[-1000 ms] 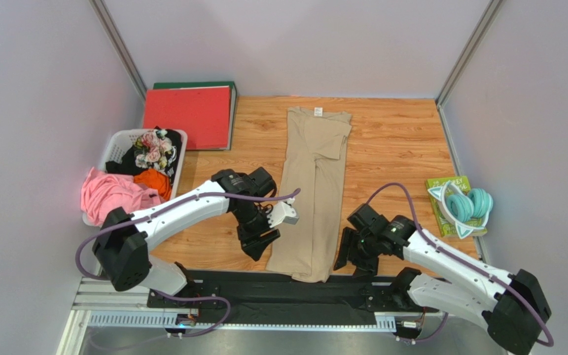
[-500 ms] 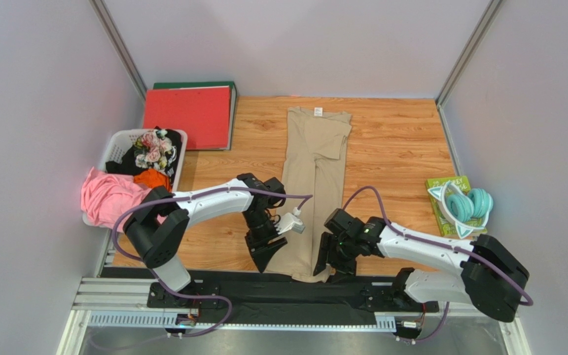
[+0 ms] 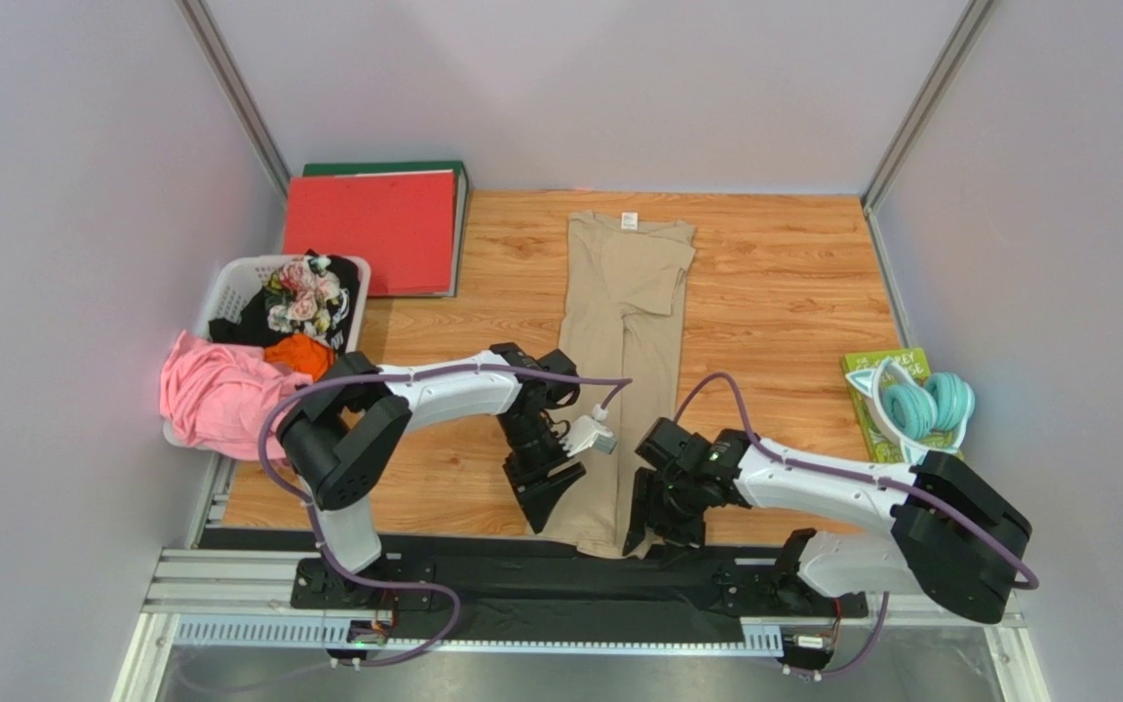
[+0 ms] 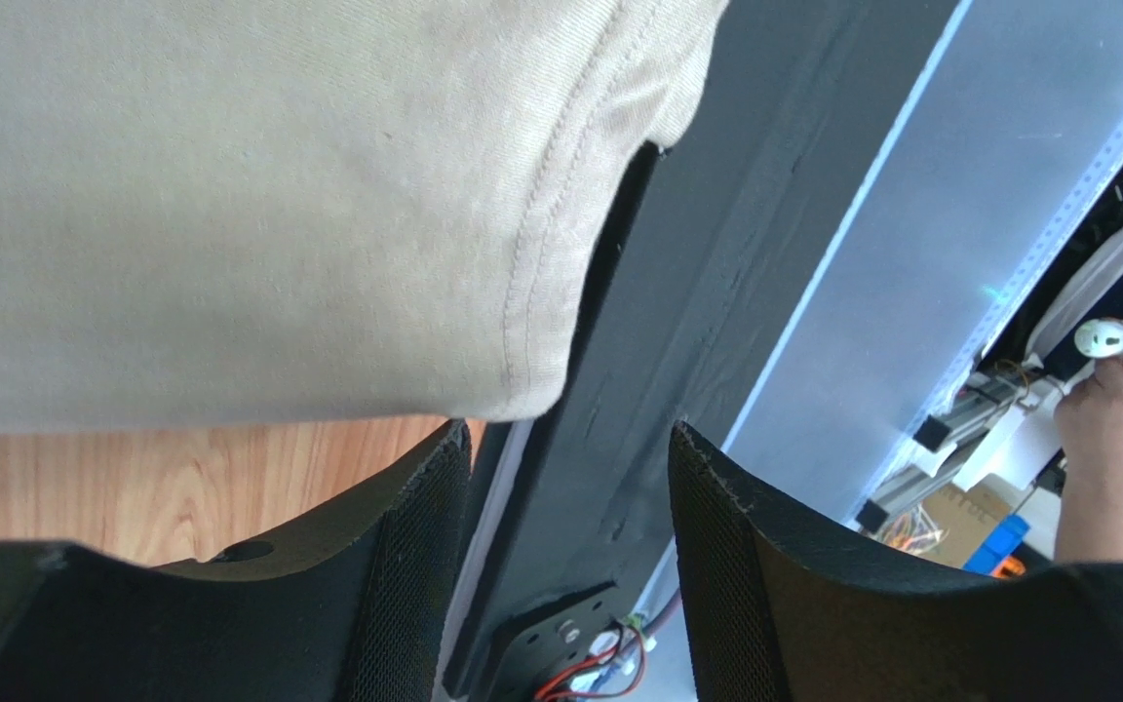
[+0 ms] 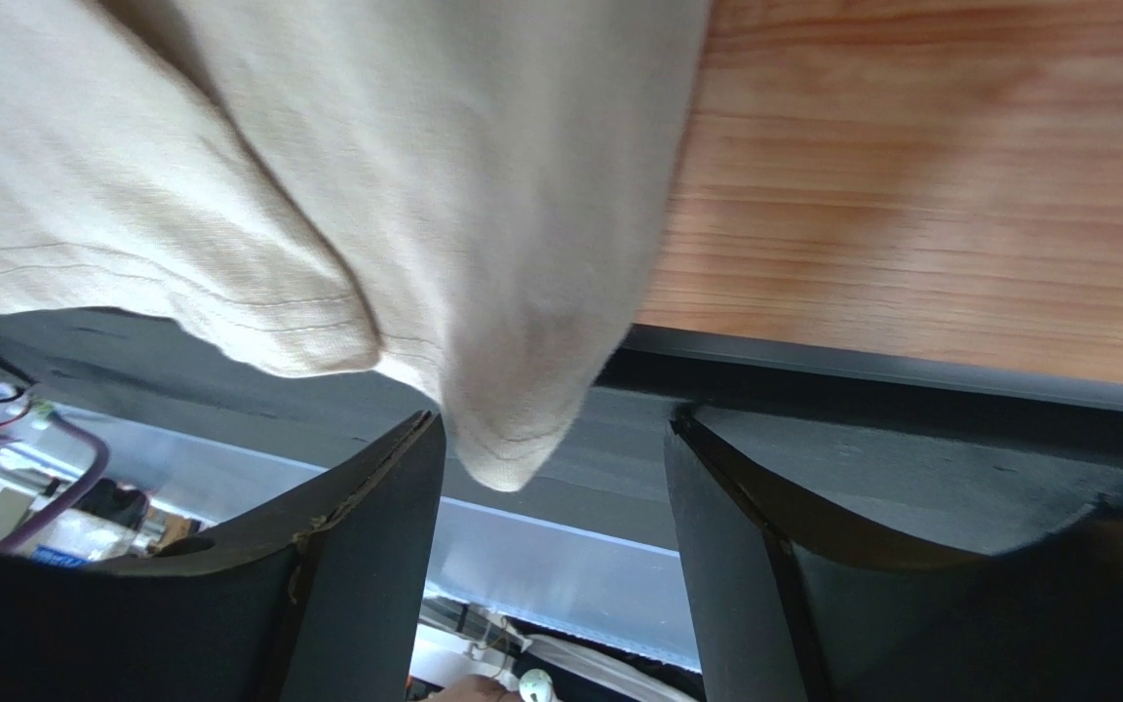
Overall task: Fold and stack the t-shirts
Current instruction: Fold the tshirt
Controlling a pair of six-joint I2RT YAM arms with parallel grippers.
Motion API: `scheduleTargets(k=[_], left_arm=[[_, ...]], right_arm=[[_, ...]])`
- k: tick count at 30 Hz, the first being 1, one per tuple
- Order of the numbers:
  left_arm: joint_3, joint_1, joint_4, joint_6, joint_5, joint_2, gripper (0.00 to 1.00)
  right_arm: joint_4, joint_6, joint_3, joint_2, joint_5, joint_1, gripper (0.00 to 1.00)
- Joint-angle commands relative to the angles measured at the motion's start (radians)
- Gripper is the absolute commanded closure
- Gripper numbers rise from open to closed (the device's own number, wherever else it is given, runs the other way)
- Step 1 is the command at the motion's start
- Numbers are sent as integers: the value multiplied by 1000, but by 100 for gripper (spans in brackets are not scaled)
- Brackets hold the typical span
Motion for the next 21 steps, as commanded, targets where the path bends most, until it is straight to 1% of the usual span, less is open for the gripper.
scheduleTargets(k=[1, 6, 9, 13, 21], left_arm=[[12, -7, 43, -31, 26, 29, 40], [37, -16, 46, -47, 41, 58, 38], [20, -16, 43, -44, 36, 53, 32], [-8, -16, 33, -35, 21, 23, 18], [-8, -15, 10, -40, -60, -54, 16]], right_arm=[[-73, -23, 36, -20, 38, 3, 38], [-70, -45, 59, 20, 61, -4, 40], [-62, -45, 59, 34, 65, -6, 41], [-42, -48, 62, 39, 62, -18, 41], [-30, -66, 81, 77, 57, -24, 43]])
